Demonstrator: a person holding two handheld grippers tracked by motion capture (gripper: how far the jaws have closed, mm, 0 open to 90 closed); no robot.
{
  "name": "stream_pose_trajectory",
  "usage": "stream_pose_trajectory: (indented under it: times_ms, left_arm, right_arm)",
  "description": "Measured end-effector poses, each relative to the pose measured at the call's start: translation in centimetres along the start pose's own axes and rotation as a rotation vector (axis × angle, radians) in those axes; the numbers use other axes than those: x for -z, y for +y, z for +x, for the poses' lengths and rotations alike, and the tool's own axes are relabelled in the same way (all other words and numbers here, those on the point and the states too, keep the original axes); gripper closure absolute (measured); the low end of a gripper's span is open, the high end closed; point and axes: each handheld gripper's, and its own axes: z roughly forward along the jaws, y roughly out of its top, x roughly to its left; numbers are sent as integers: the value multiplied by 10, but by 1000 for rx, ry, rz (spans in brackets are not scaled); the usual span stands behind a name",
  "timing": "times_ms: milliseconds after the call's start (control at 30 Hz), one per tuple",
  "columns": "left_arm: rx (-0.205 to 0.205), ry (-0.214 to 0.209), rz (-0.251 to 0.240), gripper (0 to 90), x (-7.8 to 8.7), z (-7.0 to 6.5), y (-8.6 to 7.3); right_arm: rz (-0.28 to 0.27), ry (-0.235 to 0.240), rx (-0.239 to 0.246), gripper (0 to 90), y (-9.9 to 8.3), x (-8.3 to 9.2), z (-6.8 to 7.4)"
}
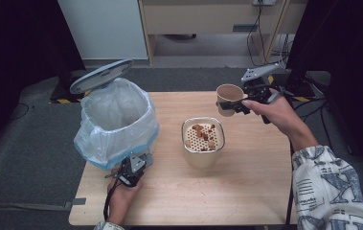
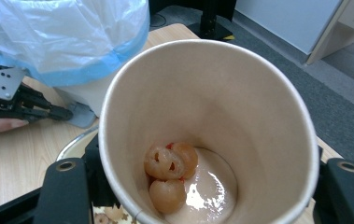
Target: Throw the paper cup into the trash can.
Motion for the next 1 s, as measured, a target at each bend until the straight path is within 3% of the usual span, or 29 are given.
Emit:
stream_pose_trajectory:
  times_ms: [400, 1000]
  left_arm:
    - [-2, 2, -2, 894, 0, 0, 0]
    - [-5, 5, -3, 894, 0, -1, 0]
  right_arm:
    - [2, 14, 6, 327, 22, -9, 16]
    - [12, 61, 39, 327, 53, -40, 46]
